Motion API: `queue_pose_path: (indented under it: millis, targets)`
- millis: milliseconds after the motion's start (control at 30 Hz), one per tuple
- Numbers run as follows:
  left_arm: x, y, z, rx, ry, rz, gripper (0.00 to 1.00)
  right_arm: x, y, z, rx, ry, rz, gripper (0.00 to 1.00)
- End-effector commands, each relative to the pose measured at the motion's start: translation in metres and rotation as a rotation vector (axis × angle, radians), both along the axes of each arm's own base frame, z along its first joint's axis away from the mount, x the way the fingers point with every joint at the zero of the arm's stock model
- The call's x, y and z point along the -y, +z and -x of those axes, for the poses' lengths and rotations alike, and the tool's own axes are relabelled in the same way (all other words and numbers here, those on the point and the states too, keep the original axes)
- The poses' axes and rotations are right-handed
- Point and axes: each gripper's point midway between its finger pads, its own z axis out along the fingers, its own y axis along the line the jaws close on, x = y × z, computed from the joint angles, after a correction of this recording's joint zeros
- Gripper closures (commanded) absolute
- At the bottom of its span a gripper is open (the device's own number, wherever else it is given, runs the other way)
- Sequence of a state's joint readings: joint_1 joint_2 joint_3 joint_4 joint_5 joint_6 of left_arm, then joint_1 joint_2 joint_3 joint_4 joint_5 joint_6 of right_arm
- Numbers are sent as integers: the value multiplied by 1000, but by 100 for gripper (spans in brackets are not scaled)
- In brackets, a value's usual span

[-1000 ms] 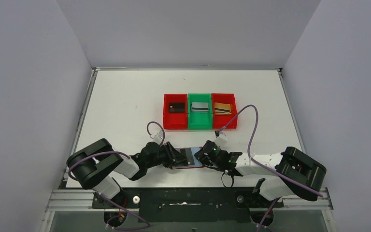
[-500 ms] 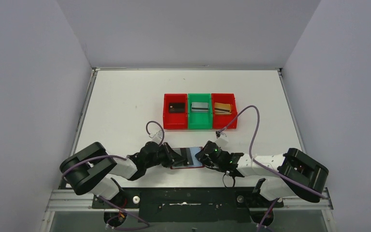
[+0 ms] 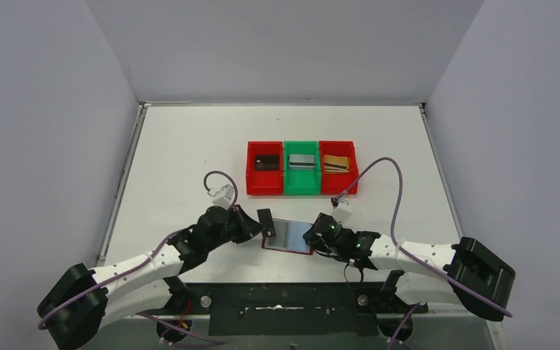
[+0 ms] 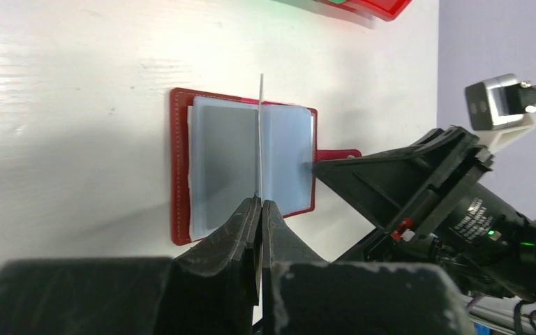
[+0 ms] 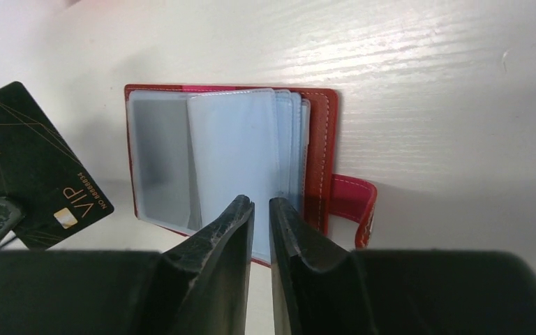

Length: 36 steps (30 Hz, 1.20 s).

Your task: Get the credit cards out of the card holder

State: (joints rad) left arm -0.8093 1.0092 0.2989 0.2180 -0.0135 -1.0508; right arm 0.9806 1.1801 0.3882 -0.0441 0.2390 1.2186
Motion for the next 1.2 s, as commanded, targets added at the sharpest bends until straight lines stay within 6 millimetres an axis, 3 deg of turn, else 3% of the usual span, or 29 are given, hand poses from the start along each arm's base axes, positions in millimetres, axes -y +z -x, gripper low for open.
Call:
queue_pose_path:
  millis: [0, 233, 400, 567, 800, 900, 1000, 1167]
  targets:
    - [-18, 5, -5, 33, 31, -93, 100, -16, 39, -16, 117, 42, -38, 82]
    - [-27, 11, -4, 49, 56, -92, 100, -53, 57, -20, 156, 153, -75, 78]
    - [-33, 17, -5, 65, 80, -92, 100, -67, 36, -26, 95, 178, 16, 81]
    - [-39, 18, -4, 69, 90, -99, 100, -51, 11, -26, 24, 118, 181, 83]
    - [-43, 19, -5, 75, 94, -112, 100, -43, 3, -22, 15, 111, 377, 83]
    - [-45, 22, -7, 78, 96, -125, 100, -35, 16, -25, 74, 39, 501, 82]
    - [-49, 26, -9, 85, 111, -141, 100, -39, 33, -27, 156, 33, 584, 75]
    - [-58, 38, -11, 120, 151, -135, 100, -60, 45, -32, 191, 85, 522, 75]
